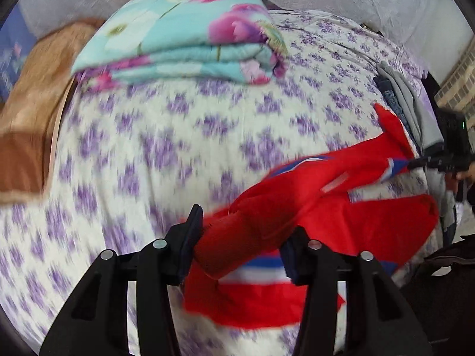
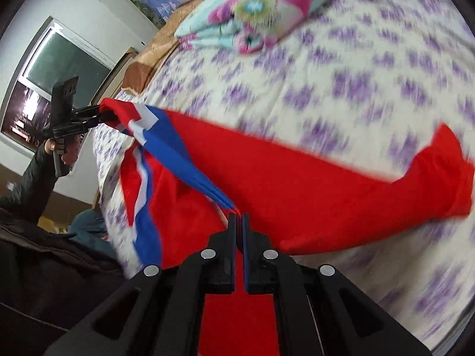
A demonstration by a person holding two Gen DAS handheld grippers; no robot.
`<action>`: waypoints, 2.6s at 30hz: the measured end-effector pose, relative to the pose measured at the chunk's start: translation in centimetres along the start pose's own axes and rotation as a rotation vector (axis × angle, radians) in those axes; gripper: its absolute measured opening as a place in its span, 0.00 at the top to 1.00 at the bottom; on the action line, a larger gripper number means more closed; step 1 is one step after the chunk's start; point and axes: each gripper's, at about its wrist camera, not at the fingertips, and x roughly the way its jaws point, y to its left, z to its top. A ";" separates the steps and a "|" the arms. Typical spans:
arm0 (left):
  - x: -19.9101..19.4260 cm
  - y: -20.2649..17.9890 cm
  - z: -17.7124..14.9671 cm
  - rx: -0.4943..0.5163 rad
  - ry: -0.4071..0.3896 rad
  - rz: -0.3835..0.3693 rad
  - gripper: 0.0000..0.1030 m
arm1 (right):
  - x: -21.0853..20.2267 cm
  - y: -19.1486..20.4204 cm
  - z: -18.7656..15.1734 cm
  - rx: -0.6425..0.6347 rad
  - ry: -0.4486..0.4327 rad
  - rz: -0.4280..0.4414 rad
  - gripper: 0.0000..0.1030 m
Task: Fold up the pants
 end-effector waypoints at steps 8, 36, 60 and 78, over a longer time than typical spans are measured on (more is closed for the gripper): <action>2.9 1.1 -6.7 -0.142 0.112 0.063 0.27 | 4.8 0.9 -6.2 0.166 0.072 -0.103 0.70; 4.7 1.5 -6.0 -0.716 0.270 -0.084 0.58 | 2.6 6.9 -9.8 -0.038 -0.145 -0.398 0.37; 0.8 1.6 -6.1 -0.639 0.200 0.036 0.59 | 1.4 11.8 -7.8 -0.241 -0.069 -0.179 0.96; -2.0 0.9 -6.4 -0.415 0.126 0.235 0.36 | -3.7 5.8 -8.9 0.193 -0.245 -0.294 0.36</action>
